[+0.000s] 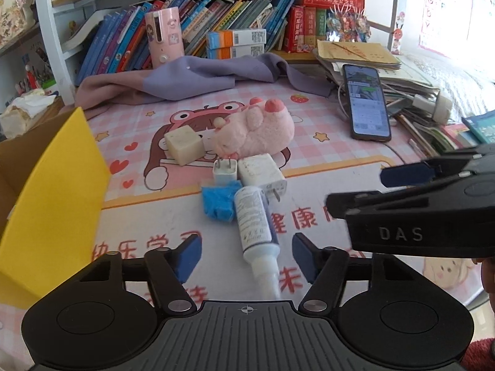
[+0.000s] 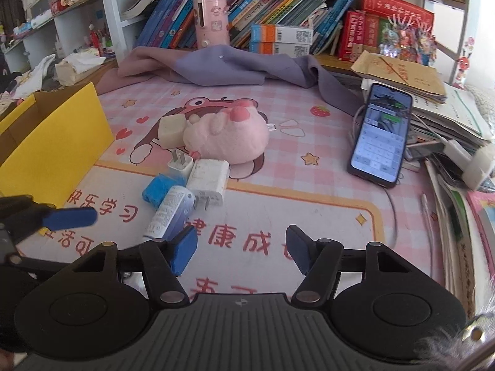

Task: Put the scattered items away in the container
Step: 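Move the left tool to the white spray bottle while the right tool approaches the white charger, then grasp the white spray bottle with the left tool while the right tool grasps the white charger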

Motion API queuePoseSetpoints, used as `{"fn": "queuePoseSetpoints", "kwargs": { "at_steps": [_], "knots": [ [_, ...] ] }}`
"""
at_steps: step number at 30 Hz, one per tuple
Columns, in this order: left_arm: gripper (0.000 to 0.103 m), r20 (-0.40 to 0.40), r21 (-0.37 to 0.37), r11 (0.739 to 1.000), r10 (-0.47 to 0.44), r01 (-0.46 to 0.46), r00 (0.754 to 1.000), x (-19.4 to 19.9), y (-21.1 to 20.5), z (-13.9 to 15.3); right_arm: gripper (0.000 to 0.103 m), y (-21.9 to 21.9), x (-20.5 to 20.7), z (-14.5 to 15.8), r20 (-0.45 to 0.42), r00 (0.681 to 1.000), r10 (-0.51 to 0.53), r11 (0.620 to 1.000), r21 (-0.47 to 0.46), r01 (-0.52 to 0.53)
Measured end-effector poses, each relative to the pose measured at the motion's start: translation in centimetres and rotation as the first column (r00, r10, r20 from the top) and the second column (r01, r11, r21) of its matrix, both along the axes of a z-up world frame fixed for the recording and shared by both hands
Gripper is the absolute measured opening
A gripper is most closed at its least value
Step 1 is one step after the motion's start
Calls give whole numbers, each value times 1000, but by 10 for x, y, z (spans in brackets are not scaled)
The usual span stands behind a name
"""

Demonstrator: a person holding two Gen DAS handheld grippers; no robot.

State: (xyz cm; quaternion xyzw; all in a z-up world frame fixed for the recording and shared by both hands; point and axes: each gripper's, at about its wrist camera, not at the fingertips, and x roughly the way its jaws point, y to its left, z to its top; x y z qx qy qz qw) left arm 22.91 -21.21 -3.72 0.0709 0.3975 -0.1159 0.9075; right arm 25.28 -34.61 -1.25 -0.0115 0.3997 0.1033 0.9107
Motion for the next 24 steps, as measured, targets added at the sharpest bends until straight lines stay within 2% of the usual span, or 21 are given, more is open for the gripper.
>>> {"fn": "queuePoseSetpoints", "kwargs": {
  "at_steps": [5, 7, 16, 24],
  "knots": [
    [60, -20, -17, 1000, 2, -3, 1000, 15, -8, -9, 62, 3, 25, -3, 2, 999, 50, 999, 8, -50],
    [57, -26, -14, 1000, 2, -3, 1000, 19, -10, -12, 62, 3, 34, -6, -9, 998, 62, 998, 11, -62],
    [34, -66, -12, 999, 37, -38, 997, 44, -17, -29, 58, 13, 74, -18, -56, 992, 115, 993, 33, -113],
    [31, -55, -7, 999, 40, -41, 998, 40, -17, -33, 53, 36, 107, -33, -84, 986, 145, 989, 13, -144]
  ]
}}
